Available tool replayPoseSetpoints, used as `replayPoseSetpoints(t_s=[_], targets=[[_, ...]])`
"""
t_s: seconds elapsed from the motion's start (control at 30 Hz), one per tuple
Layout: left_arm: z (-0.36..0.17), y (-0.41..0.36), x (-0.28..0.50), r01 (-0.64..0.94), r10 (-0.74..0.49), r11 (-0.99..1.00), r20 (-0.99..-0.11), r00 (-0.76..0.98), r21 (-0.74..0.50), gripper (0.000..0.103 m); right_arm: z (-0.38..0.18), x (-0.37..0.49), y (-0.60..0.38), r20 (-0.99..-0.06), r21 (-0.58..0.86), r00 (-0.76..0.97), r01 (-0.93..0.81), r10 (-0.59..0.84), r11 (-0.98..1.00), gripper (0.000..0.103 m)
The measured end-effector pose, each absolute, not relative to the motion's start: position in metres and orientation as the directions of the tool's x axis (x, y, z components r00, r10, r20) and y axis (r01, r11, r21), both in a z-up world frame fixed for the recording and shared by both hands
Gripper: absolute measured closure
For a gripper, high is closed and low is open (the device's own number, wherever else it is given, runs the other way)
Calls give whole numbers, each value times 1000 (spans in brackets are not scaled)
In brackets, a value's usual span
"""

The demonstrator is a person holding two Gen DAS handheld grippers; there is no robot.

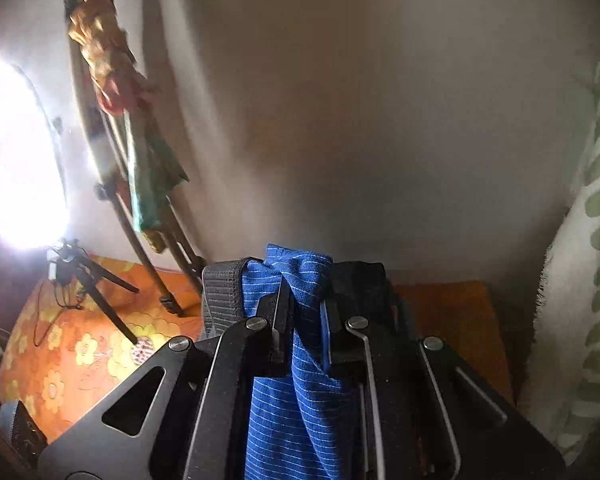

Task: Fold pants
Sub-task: 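Lift the folded shorts with the left gripper and carry them onto the dark clothes stack, then open the left gripper and release the shorts on top of the stack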

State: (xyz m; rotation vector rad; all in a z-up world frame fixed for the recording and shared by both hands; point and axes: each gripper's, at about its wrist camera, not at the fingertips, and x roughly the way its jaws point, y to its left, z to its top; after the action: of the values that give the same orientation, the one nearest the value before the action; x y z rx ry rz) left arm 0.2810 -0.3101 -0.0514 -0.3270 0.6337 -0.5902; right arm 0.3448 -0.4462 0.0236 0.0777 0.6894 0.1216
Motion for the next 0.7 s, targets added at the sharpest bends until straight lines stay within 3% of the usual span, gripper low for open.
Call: replayPoseSetpoints(t_s=[0.17, 0.3, 0.43, 0.7], targets=[[-57, -312, 287, 388, -588, 801, -480, 651, -456, 85, 1, 363, -443, -662, 67, 740, -102, 121, 992, 92], [-60, -308, 289, 361, -579, 806, -497, 646, -469, 76, -10, 373, -446, -678, 47, 729, -90, 97, 995, 91], [-58, -304, 283, 348, -563, 818, -515, 646, -457, 57, -14, 378, -453, -686, 32, 727, -27, 42, 999, 57], [-56, -287, 276, 336, -546, 830, -527, 651, -445, 56, 3, 354, -476, -654, 73, 756, 20, 33, 997, 54]])
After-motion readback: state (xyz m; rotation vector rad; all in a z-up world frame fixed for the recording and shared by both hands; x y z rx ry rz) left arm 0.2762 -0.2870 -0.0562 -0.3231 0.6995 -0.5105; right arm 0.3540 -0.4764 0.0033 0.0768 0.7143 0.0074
